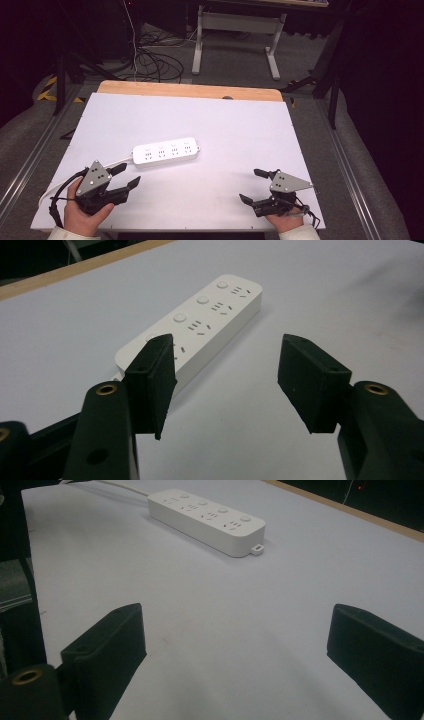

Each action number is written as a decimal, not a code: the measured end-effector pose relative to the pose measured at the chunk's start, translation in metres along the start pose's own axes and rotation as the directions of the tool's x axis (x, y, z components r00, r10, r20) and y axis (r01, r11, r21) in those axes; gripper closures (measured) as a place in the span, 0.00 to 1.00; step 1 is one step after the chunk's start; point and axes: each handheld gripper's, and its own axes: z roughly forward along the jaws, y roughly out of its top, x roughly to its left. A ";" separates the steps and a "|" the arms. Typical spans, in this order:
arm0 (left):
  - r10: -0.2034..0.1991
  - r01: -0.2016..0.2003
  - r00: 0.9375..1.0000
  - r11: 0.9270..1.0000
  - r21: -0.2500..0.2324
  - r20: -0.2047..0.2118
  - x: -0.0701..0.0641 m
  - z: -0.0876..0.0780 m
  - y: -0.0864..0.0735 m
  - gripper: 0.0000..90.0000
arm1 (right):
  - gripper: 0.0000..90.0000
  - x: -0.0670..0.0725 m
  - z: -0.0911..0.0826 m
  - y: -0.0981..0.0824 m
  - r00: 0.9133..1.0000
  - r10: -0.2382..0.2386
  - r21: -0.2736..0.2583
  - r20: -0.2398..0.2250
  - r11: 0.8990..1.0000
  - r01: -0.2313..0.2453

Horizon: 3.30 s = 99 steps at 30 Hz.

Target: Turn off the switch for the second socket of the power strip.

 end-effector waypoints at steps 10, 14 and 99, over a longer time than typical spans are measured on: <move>0.000 -0.001 1.000 1.000 0.008 0.010 0.007 0.000 0.016 0.47 | 0.10 0.001 0.001 0.000 1.000 0.001 0.008 0.000 1.000 -0.001; 0.013 -0.013 1.000 1.000 0.012 0.008 0.008 0.002 0.025 0.47 | 0.09 0.001 0.001 0.000 1.000 0.004 0.006 0.005 1.000 -0.004; -0.138 0.133 0.990 0.974 0.182 0.016 0.045 0.138 0.044 1.00 | 0.07 -0.001 0.001 0.000 1.000 0.003 0.000 -0.009 1.000 -0.003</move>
